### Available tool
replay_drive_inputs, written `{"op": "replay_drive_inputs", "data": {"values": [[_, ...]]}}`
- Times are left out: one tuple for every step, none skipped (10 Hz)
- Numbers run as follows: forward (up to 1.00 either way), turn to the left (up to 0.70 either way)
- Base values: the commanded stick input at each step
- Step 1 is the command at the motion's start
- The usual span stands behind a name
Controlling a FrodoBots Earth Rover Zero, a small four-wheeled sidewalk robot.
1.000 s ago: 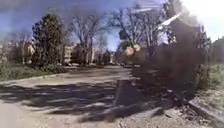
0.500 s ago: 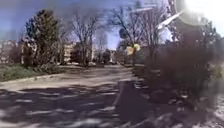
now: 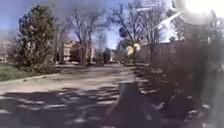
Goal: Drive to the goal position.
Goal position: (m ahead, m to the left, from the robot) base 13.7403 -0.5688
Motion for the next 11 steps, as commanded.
{"op": "replay_drive_inputs", "data": {"values": [[1.00,0.00],[1.00,0.00],[1.00,0.00],[1.00,0.00],[1.00,0.00],[1.00,0.00],[1.00,0.00],[1.00,0.00],[1.00,0.00],[1.00,0.00],[1.00,0.00]]}}
